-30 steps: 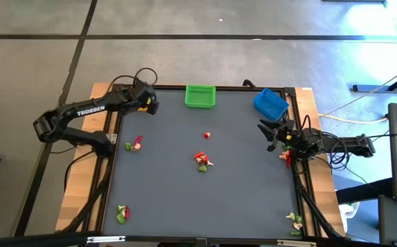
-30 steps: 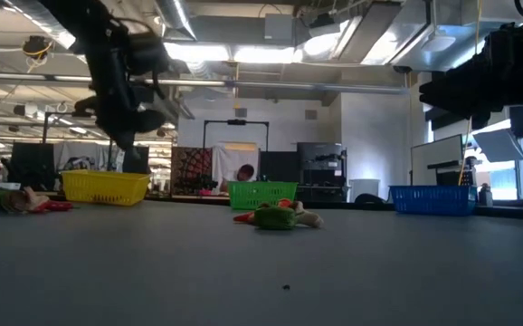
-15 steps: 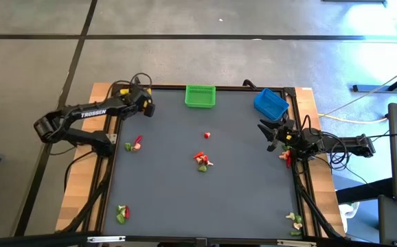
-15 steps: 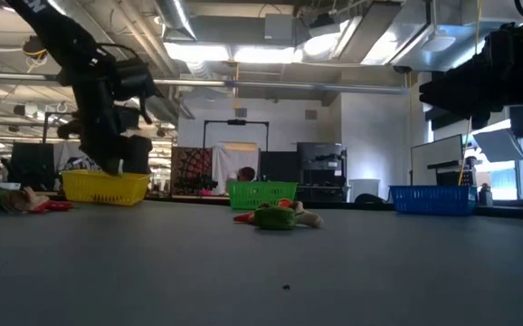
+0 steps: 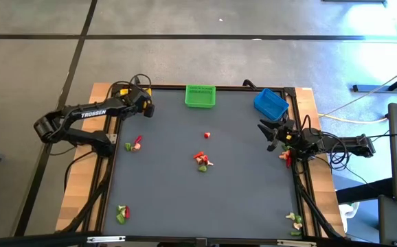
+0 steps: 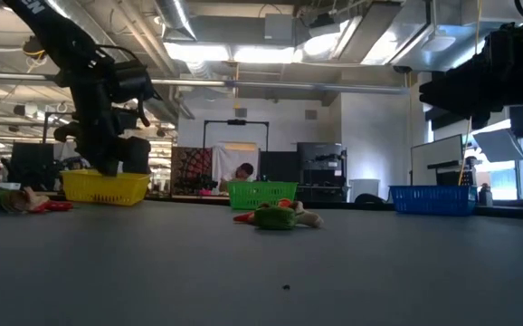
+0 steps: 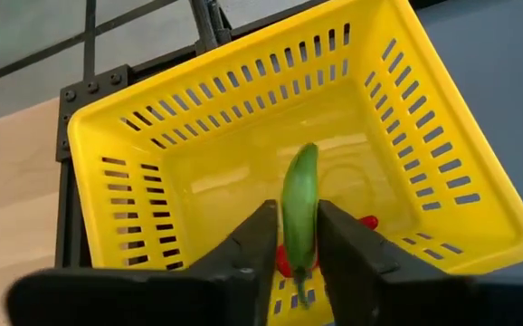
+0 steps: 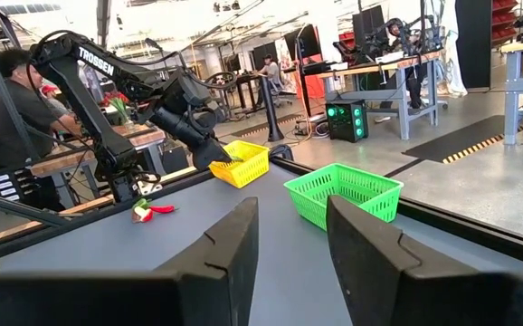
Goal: Sort produce into baskets
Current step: Put the green chili pepper into the yellow basket, then put the red chili pepper into the yellow basket
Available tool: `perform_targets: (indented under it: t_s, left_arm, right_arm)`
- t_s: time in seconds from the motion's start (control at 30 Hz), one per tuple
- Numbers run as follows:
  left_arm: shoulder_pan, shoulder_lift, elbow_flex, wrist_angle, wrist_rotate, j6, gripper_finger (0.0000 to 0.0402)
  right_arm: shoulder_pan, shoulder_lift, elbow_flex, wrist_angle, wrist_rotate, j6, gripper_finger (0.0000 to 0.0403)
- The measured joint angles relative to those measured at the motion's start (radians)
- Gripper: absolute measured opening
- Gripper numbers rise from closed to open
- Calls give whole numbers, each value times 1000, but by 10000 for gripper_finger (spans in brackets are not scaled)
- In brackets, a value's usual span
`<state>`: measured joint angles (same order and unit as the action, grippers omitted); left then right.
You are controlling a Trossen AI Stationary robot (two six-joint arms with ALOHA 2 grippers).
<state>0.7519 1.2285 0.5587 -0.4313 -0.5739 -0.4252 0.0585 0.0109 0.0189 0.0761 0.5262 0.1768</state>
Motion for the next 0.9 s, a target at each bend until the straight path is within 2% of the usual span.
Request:
perform_targets:
  t_s: [0.17,0.3,0.53,0.73,0.9]
  left_arm:
    - [0,-1,0,-3,18,39,143]
    - [0,-11,14,-30,42,65,166]
    - [-31,-67,85,-64,65,87,170]
    - [-92,-125,130,-65,186,87,170]
    - [-194,-163,140,-49,292,86,170]
  right_arm:
    - [0,0,0,1,0,0,134]
    - [0,0,0,1,0,0,134]
    - [0,0,0,2,0,2,134]
    - [0,0,0,2,-4,7,134]
    - [0,0,0,2,-4,9,134]
